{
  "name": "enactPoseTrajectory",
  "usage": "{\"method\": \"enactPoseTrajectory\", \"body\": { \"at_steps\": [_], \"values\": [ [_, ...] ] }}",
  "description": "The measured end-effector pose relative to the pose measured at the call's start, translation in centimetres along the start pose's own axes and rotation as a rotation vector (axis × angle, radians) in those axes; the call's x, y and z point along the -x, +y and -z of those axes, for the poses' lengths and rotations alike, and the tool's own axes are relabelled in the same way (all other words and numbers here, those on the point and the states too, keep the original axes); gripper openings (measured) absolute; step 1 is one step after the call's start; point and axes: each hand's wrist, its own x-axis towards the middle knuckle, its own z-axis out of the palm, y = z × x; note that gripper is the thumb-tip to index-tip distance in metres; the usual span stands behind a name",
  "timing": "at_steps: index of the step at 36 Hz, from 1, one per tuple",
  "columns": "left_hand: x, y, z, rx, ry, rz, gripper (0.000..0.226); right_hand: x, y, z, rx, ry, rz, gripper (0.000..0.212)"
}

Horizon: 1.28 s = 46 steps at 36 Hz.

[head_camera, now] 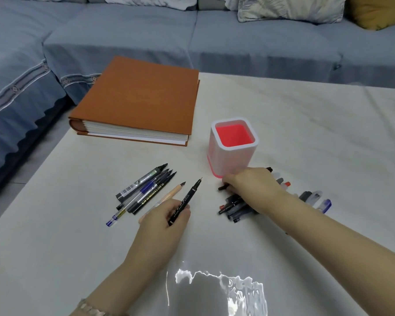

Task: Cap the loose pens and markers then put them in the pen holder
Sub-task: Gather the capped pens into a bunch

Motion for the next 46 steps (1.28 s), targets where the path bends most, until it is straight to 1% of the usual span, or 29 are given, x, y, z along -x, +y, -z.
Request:
{"method": "enactPoseTrajectory", "body": {
  "at_steps": [1, 3, 5, 7, 8, 9, 11, 12, 13, 15, 17, 22, 25, 26, 28, 33, 35, 37, 38, 39, 40, 42, 44, 46],
  "values": [
    [-0.1, 0.0, -0.1, 0.012, 0.010, 0.003, 0.021, 0.3, -0.2, 0.2, -0.030, 0.072, 0.017, 0.019],
    [-0.2, 0.2, -0.1, 0.040, 0.055, -0.009, 0.020, 1.4, -0.8, 1.0, -0.235, 0.303, 0.004, 0.017],
    [-0.2, 0.8, -0.1, 0.082, 0.092, -0.041, 0.023, 3.1, -1.8, 2.3, -0.581, 0.528, -0.082, 0.016],
    [-0.2, 1.8, 0.0, 0.136, 0.094, -0.056, 0.023, 4.7, -2.7, 3.4, -0.982, 0.657, -0.223, 0.008],
    [-0.2, 2.4, 0.1, 0.173, 0.087, -0.060, 0.021, 5.5, -3.1, 3.8, -1.192, 0.661, -0.282, 0.009],
    [-0.2, 3.0, 0.0, 0.211, 0.070, -0.065, 0.019, 6.0, -3.3, 4.0, -1.411, 0.626, -0.316, 0.010],
    [0.1, 4.1, -0.3, 0.267, -0.004, -0.073, 0.017, 6.9, -3.9, 3.8, -1.839, 0.477, -0.357, 0.023],
    [0.4, 4.6, -0.6, 0.294, -0.056, -0.073, 0.018, 7.2, -4.3, 3.6, -1.989, 0.409, -0.358, 0.027],
    [0.7, 4.9, -1.0, 0.330, -0.110, -0.066, 0.019, 7.4, -4.6, 3.3, -2.072, 0.364, -0.365, 0.026],
    [1.5, 5.3, -1.7, 0.397, -0.216, -0.043, 0.020, 7.8, -5.2, 2.6, -2.122, 0.330, -0.401, 0.022],
    [2.1, 5.2, -2.2, 0.387, -0.272, -0.056, 0.020, 8.2, -5.4, 2.1, -2.114, 0.332, -0.436, 0.024],
    [2.7, 4.8, -2.6, 0.354, -0.266, -0.052, 0.016, 8.9, -5.8, 1.5, -2.125, 0.357, -0.514, 0.027],
    [2.9, 4.8, -2.6, 0.365, -0.283, -0.044, 0.017, 9.1, -6.0, 1.0, -2.102, 0.387, -0.546, 0.036],
    [3.0, 4.9, -2.6, 0.383, -0.298, -0.027, 0.018, 9.1, -6.1, 1.0, -2.091, 0.401, -0.562, 0.032],
    [3.3, 5.1, -2.7, 0.439, -0.328, 0.031, 0.020, 9.1, -6.0, 0.9, -2.104, 0.434, -0.579, 0.017],
    [3.6, 5.6, -2.9, 0.492, -0.388, 0.129, 0.028, 9.3, -6.2, 0.1, -2.297, 0.491, -0.575, 0.018],
    [3.8, 5.5, -2.5, 0.521, -0.432, 0.188, 0.026, 9.1, -5.8, -0.1, -2.386, 0.560, -0.586, 0.016],
    [4.0, 5.2, -1.6, 0.554, -0.483, 0.255, 0.026, 9.0, -3.9, -0.2, -2.561, 0.745, -0.635, 0.014],
    [4.2, 5.0, -1.1, 0.568, -0.487, 0.284, 0.027, 9.2, -2.8, -0.1, -2.580, 0.826, -0.667, 0.014],
    [4.3, 4.8, -0.5, 0.572, -0.473, 0.298, 0.027, 9.6, -1.7, -0.1, -2.521, 0.866, -0.701, 0.011],
    [4.3, 4.5, -0.2, 0.567, -0.443, 0.294, 0.027, 9.9, -1.0, 0.2, -2.418, 0.852, -0.721, 0.010],
    [4.3, 4.1, -0.1, 0.524, -0.355, 0.248, 0.021, 10.2, -0.9, 0.5, -2.215, 0.752, -0.729, 0.022],
    [4.0, 3.8, -0.6, 0.482, -0.272, 0.211, 0.012, 10.0, -1.9, 0.9, -2.177, 0.646, -0.691, 0.025],
    [4.0, 3.8, -1.3, 0.484, -0.234, 0.212, 0.015, 10.1, -2.9, 1.2, -2.207, 0.563, -0.689, 0.022]
  ]
}}
